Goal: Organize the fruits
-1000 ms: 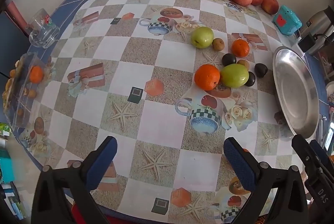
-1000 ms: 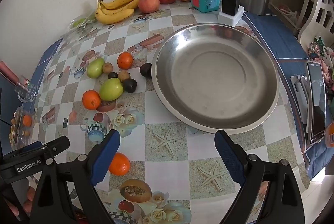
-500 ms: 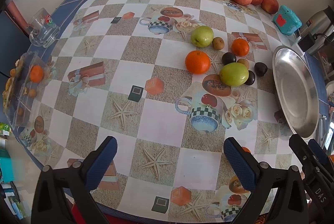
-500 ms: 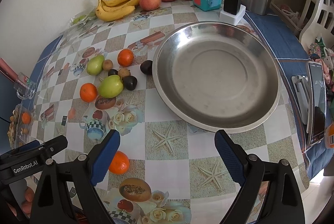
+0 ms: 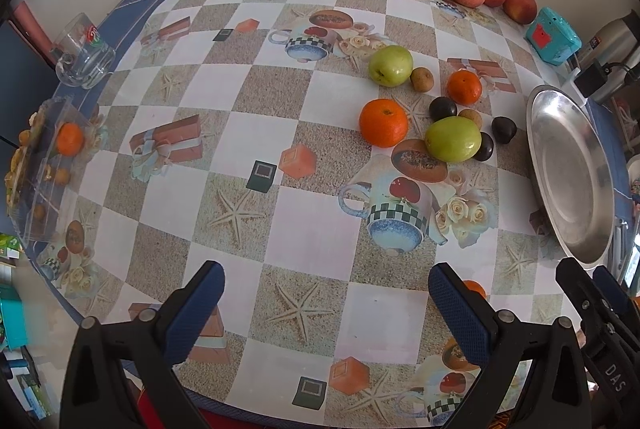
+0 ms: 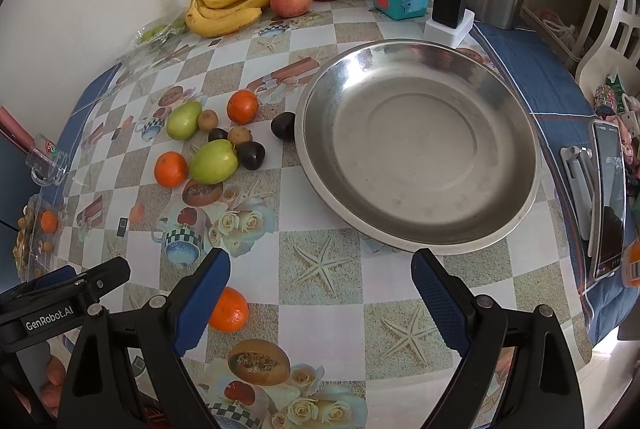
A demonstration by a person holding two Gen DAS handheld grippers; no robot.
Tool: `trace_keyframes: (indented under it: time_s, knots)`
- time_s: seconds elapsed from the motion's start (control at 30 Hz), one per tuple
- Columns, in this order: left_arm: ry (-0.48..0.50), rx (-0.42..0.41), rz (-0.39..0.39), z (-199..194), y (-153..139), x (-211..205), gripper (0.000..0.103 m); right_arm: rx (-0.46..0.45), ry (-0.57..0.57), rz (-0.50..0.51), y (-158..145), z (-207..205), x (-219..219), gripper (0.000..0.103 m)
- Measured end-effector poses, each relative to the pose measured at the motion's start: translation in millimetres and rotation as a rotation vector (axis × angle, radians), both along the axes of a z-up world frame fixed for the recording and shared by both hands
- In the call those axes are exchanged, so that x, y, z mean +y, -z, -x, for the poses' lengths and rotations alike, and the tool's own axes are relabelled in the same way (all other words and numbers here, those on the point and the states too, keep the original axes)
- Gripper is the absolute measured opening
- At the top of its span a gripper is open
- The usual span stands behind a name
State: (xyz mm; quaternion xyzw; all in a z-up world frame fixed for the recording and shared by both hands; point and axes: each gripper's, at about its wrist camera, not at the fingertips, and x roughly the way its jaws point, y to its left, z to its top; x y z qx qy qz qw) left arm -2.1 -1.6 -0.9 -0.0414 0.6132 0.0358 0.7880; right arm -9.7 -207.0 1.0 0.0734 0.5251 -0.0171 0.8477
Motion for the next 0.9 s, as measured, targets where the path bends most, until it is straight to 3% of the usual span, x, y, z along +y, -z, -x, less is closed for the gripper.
trace_keyframes:
  time_s: [0.3,0.77,0.9]
  knots:
    - [-0.007,0.012,0.006,-5,3,1,0.103,0.024,-0.023,0.065,1,-3,6,0.092]
    - [-0.021,0.027,0.019,-8,6,7,0.103,0.067,-0.102,0.054,10,-6,25,0.092]
    - [-0.058,0.036,0.020,-9,9,15,0.103,0.093,-0.141,-0.007,16,-9,32,0.092]
